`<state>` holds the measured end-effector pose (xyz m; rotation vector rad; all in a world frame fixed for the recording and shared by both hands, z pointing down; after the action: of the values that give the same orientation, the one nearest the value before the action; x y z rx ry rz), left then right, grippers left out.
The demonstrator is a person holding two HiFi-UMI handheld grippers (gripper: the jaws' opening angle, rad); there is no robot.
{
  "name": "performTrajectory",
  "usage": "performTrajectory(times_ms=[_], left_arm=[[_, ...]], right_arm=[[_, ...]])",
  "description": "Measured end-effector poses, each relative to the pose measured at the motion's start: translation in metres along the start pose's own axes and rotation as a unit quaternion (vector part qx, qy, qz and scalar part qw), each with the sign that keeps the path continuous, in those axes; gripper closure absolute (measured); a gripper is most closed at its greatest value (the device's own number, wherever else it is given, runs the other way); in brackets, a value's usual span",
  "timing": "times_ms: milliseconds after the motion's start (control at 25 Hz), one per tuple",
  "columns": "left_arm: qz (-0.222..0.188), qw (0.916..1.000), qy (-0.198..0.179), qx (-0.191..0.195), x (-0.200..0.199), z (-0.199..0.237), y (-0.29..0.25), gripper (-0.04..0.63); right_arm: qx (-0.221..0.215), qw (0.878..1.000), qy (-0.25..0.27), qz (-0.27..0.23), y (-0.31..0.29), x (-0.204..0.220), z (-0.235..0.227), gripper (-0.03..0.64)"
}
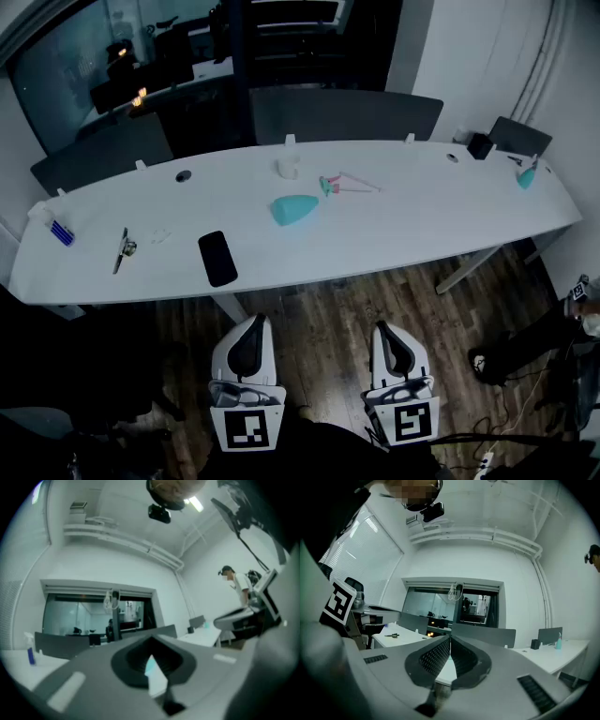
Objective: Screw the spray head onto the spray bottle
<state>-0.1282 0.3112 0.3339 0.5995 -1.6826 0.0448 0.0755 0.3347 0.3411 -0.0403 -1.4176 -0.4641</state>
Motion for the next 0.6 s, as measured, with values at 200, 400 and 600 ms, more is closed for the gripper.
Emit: performTrajectory(times_ms=[200, 400, 600], left_arm=[[0.011, 0.9995, -0.028, 0.012, 0.012, 0.002, -0.017, 0.592], [0.018, 0.9993, -0.028, 0.014, 0.031, 0.013, -0.049, 0.592], [0.018, 0.9994, -0.018, 0.024, 0.058, 0.027, -0.102, 0.592]], right_arm=[[0.007, 1.0, -0.014, 0.014, -0.011, 0.016, -0.013, 0.609], [0.011, 0.999, -0.026, 0.026, -0.039, 0.035, -0.024, 0.609], [0.018, 0.999, -0.029, 0.034, -0.091, 0.059, -0.045, 0.609]])
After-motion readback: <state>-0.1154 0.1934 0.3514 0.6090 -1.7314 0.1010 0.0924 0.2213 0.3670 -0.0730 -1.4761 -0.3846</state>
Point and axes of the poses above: the fingertips, and each gripper's own axes: y backward along the fingers, z to its left, x out of its underside, the point moved 5 cm from there along y, backward along the fingers, and after that the axes turned 14 degrees about -z, right-handed, at the moved point
